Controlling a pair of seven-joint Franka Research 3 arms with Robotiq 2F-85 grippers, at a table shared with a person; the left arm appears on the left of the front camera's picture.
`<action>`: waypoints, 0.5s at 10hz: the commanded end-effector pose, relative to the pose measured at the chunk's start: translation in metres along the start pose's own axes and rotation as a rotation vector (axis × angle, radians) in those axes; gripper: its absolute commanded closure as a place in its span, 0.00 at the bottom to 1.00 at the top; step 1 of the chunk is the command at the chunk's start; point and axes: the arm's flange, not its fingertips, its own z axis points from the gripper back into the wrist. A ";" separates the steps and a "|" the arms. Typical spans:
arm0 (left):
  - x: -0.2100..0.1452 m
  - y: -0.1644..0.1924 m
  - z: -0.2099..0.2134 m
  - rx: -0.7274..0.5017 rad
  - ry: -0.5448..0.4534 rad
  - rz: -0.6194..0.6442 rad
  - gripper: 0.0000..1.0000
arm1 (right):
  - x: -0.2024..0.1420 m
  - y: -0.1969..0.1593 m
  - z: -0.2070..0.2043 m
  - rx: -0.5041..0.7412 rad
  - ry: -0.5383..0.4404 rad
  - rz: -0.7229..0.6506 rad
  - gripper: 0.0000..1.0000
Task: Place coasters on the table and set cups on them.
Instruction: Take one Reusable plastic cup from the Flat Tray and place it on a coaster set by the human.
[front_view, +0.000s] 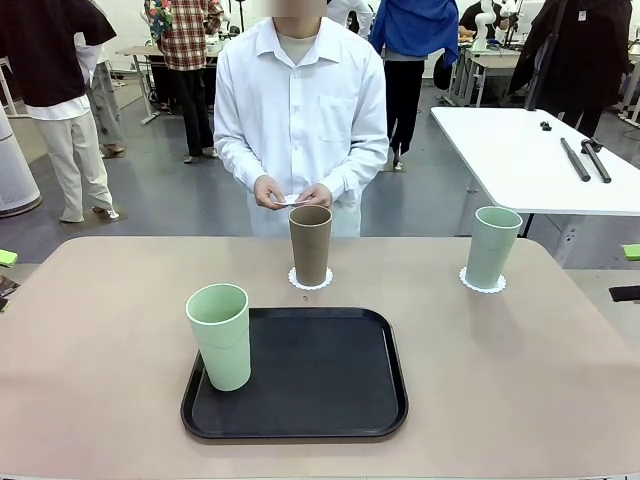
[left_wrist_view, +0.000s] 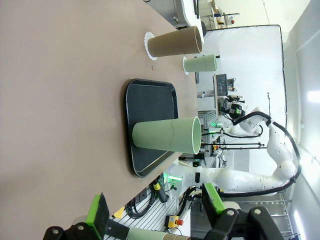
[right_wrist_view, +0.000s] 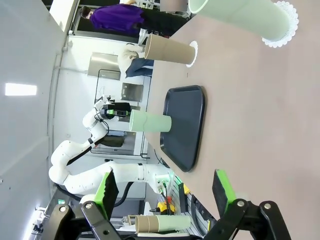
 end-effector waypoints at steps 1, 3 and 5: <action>0.000 -0.001 0.001 -0.012 -0.008 -0.001 0.00 | -0.006 0.001 0.000 0.002 -0.015 0.003 0.00; 0.000 -0.001 0.001 -0.012 -0.008 -0.001 0.00 | -0.006 0.001 0.000 0.002 -0.015 0.003 0.00; 0.000 -0.001 0.001 -0.012 -0.008 -0.001 0.00 | -0.006 0.001 0.000 0.002 -0.015 0.003 0.00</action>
